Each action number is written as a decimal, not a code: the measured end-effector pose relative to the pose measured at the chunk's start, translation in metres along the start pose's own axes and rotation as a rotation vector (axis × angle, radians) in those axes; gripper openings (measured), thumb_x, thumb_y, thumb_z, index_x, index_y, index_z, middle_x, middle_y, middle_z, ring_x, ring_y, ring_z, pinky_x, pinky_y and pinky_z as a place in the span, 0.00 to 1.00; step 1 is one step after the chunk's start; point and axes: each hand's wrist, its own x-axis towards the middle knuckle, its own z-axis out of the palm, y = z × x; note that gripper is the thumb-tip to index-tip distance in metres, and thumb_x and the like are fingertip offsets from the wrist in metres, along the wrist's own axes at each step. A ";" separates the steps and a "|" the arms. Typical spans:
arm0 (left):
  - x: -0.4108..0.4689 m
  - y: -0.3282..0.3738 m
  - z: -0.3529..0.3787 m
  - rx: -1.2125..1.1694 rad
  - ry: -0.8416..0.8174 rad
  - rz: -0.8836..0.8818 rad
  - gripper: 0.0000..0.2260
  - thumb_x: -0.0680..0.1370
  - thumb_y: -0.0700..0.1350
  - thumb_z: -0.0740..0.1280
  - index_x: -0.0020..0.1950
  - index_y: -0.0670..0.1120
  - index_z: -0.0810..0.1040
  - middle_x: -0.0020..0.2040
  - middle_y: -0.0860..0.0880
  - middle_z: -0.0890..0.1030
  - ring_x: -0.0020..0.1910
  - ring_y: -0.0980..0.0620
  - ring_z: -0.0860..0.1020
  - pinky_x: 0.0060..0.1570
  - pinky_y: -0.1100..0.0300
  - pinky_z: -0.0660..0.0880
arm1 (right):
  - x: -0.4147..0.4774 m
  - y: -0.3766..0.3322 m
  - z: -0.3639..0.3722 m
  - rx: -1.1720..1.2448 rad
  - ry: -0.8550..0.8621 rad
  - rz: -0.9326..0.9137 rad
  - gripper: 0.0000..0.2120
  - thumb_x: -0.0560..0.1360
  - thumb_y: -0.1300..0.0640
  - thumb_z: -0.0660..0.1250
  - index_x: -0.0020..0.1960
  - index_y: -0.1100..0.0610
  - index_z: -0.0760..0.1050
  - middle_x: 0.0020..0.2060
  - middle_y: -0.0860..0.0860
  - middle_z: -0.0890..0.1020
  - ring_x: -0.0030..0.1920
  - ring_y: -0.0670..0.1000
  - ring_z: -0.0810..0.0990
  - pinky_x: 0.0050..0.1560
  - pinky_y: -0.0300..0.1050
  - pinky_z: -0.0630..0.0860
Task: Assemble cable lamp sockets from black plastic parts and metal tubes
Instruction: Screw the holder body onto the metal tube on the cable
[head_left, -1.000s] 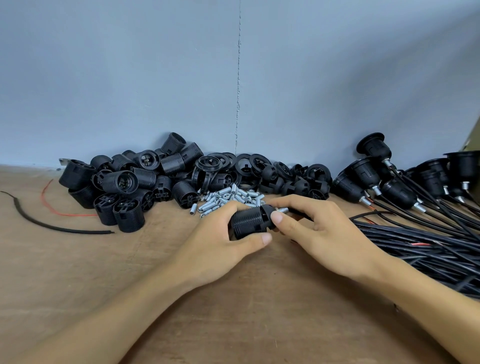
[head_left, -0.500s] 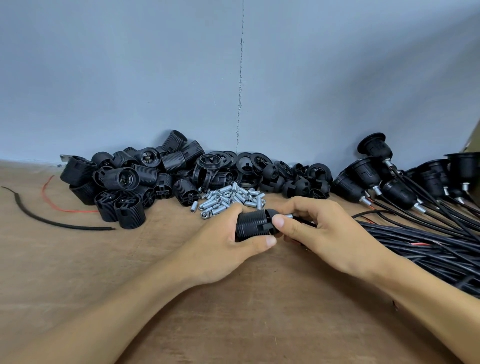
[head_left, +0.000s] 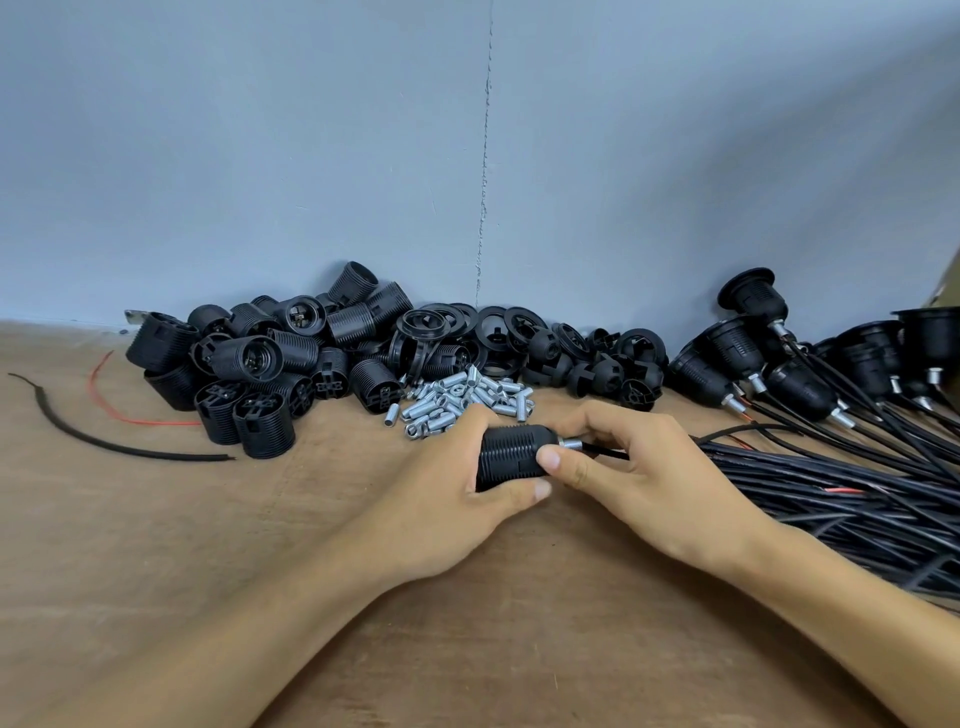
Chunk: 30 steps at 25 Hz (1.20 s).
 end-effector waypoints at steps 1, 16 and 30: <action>0.000 0.000 0.001 -0.011 0.022 0.000 0.14 0.74 0.59 0.74 0.52 0.59 0.71 0.43 0.57 0.80 0.42 0.61 0.77 0.39 0.67 0.71 | 0.001 0.001 0.002 0.012 0.001 0.011 0.11 0.75 0.42 0.69 0.52 0.46 0.81 0.47 0.42 0.85 0.48 0.48 0.84 0.52 0.51 0.79; 0.005 -0.002 0.011 0.203 0.214 0.060 0.16 0.72 0.59 0.74 0.58 0.63 0.79 0.48 0.60 0.73 0.48 0.62 0.73 0.47 0.64 0.71 | 0.031 0.007 0.017 -0.274 0.133 0.048 0.07 0.79 0.50 0.66 0.52 0.47 0.82 0.48 0.40 0.83 0.50 0.40 0.79 0.54 0.36 0.73; 0.008 -0.007 0.005 0.133 0.196 -0.054 0.19 0.70 0.58 0.77 0.58 0.59 0.78 0.52 0.61 0.79 0.49 0.63 0.74 0.44 0.72 0.65 | 0.152 0.020 0.024 -0.764 0.246 0.266 0.15 0.80 0.48 0.62 0.57 0.56 0.81 0.56 0.56 0.77 0.52 0.61 0.79 0.49 0.49 0.68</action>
